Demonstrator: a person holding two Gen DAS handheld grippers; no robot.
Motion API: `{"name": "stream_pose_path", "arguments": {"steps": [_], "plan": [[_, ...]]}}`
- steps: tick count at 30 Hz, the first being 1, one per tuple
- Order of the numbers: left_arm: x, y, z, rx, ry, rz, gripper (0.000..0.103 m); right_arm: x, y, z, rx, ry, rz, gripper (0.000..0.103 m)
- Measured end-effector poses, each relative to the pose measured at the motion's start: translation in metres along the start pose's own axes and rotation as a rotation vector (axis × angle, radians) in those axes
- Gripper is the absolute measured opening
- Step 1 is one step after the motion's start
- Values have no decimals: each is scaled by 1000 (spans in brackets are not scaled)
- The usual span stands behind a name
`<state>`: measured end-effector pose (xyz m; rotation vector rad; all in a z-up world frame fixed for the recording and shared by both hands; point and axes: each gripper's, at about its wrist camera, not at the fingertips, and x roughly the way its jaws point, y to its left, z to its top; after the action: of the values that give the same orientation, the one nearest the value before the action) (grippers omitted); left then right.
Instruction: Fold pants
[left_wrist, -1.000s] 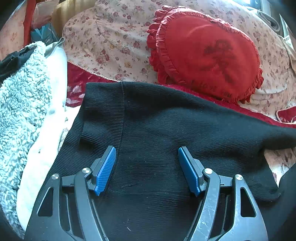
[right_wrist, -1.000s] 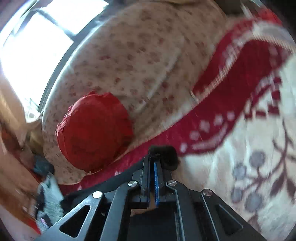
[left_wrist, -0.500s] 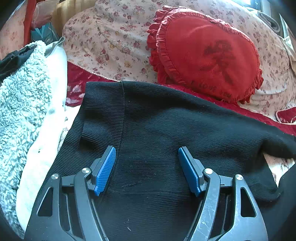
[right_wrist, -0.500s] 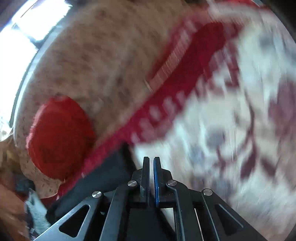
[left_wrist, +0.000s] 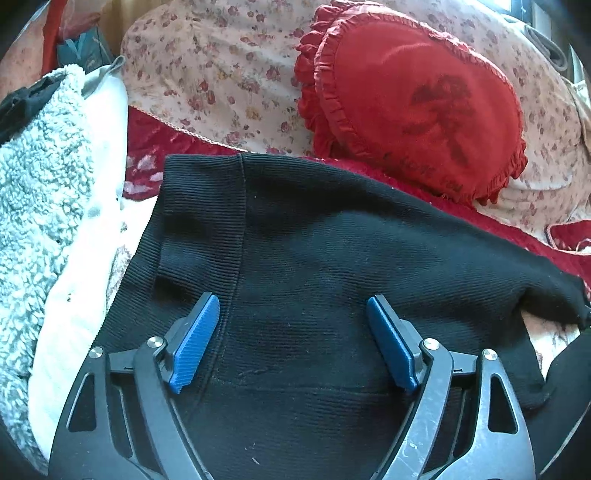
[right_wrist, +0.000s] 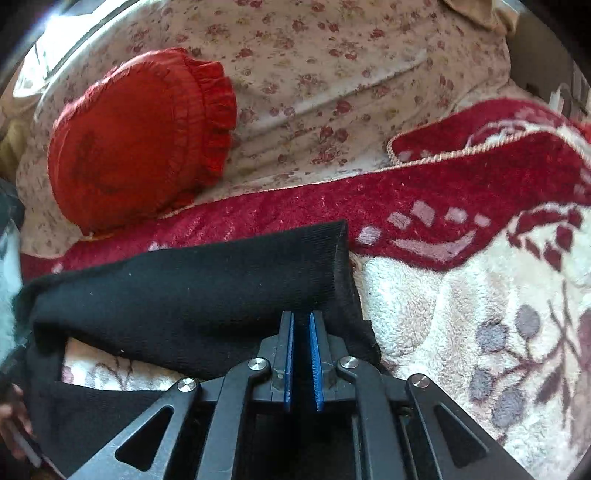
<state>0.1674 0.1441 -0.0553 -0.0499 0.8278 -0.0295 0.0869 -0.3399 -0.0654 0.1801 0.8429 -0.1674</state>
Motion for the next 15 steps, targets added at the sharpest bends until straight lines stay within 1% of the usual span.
{"name": "stream_pose_path", "arguments": {"steps": [2, 5, 8, 10, 13, 15], "plan": [[-2, -2, 1, -1, 3, 13, 83, -1, 3, 0, -23, -9, -22, 9], [1, -1, 0, 0, 22, 18, 84, 1, 4, -1, -8, -17, -18, 9], [4, 3, 4, -22, 46, -1, 87, 0, 2, -2, -3, -21, -3, 9], [4, 3, 6, -16, 63, -13, 88, 1, 1, -2, 6, -21, 5, 9], [-4, 0, 8, 2, 76, 23, 88, -1, 4, -4, 5, -26, 1, 9], [-11, -1, 6, -5, 75, 68, 88, -2, 6, -5, -8, -31, -12, 9]]}}
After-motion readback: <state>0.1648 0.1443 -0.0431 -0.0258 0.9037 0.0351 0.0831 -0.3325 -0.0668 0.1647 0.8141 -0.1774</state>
